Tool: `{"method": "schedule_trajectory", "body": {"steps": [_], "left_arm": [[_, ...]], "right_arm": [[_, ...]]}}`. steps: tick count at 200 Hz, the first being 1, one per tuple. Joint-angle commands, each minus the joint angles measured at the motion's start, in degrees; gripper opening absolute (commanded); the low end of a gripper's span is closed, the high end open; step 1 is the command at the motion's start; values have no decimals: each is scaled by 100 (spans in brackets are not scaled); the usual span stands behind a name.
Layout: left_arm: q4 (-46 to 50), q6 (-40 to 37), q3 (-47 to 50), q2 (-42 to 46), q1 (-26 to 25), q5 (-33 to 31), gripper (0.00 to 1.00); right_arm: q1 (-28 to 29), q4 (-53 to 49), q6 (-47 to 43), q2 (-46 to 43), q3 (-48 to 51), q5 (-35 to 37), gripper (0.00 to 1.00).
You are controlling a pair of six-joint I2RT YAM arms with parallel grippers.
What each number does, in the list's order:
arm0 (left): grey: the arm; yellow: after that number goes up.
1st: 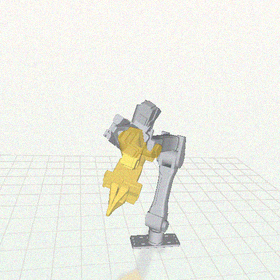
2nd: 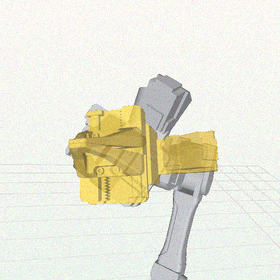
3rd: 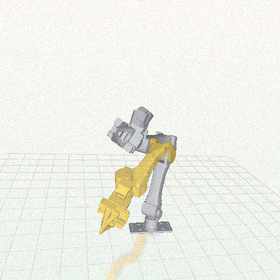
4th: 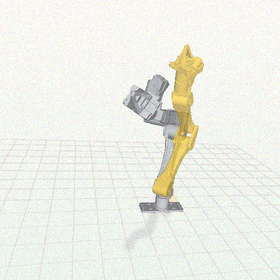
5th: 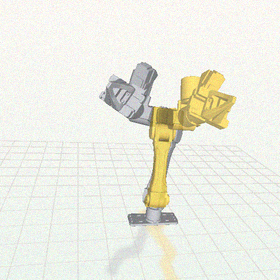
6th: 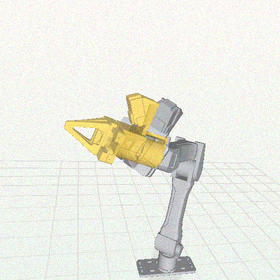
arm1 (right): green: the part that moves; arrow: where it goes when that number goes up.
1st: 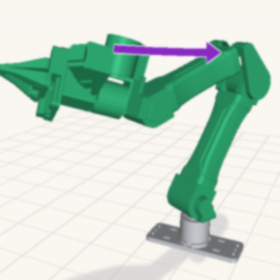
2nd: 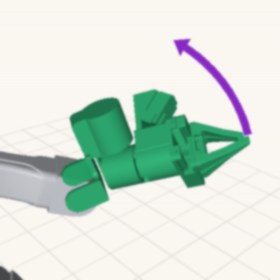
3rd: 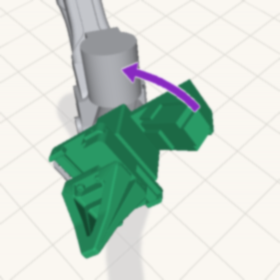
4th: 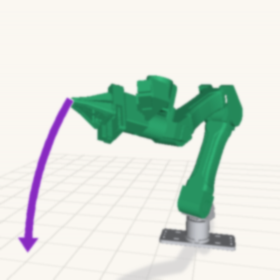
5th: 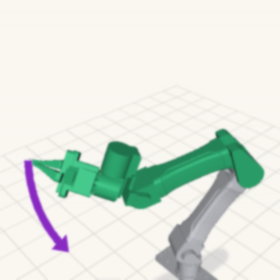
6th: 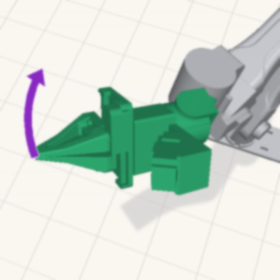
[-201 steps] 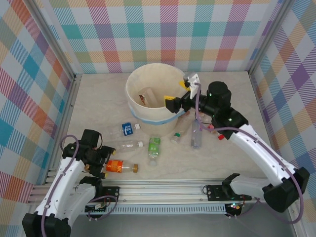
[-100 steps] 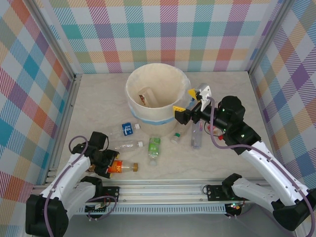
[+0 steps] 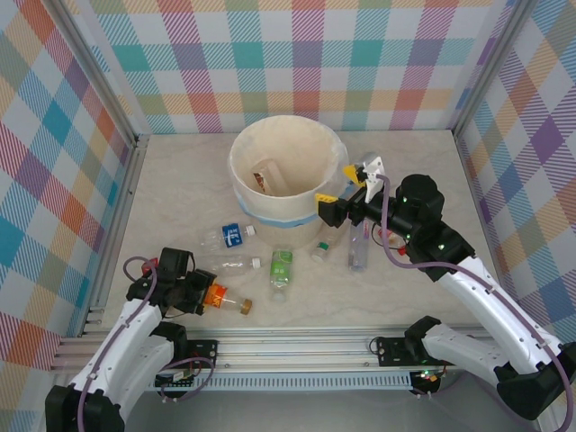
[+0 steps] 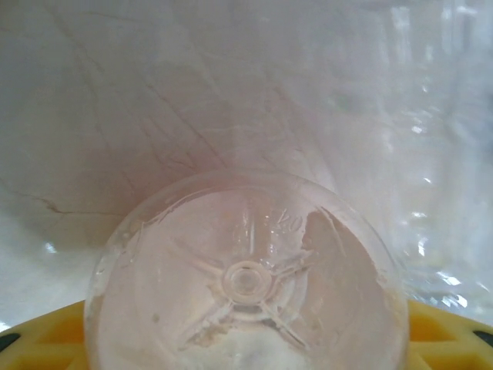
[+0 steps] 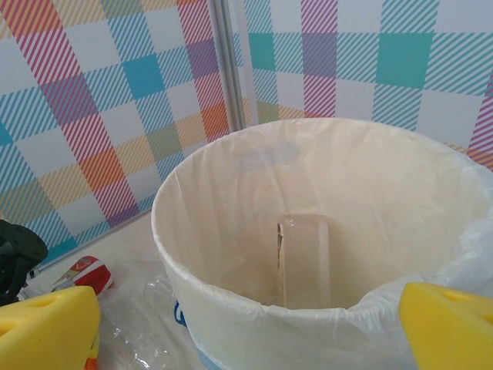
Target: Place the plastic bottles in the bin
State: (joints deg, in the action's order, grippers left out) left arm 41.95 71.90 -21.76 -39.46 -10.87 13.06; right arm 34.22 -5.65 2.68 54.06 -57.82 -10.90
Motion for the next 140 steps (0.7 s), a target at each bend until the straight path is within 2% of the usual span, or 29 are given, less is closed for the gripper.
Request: {"method": "schedule_trajectory", "body": {"steps": [1, 33, 71, 121, 140], "left_arm": [[224, -351, -26, 255, -60, 156, 47], [199, -536, -317, 379, -55, 351, 37], [-457, -883, -1013, 669, -55, 411, 32], [-542, -2232, -2618, 9, -55, 614, 29], [-836, -2443, -3093, -245, -60, 592, 28]], "right_arm": [[-3, 157, 160, -10, 12, 114, 100], [-3, 439, 343, 91, 102, 482, 100], [-3, 895, 671, 213, 287, 968, 100], [-3, 683, 948, 418, 219, 1538, 100], [-4, 603, 1069, 413, 241, 1728, 100]]}}
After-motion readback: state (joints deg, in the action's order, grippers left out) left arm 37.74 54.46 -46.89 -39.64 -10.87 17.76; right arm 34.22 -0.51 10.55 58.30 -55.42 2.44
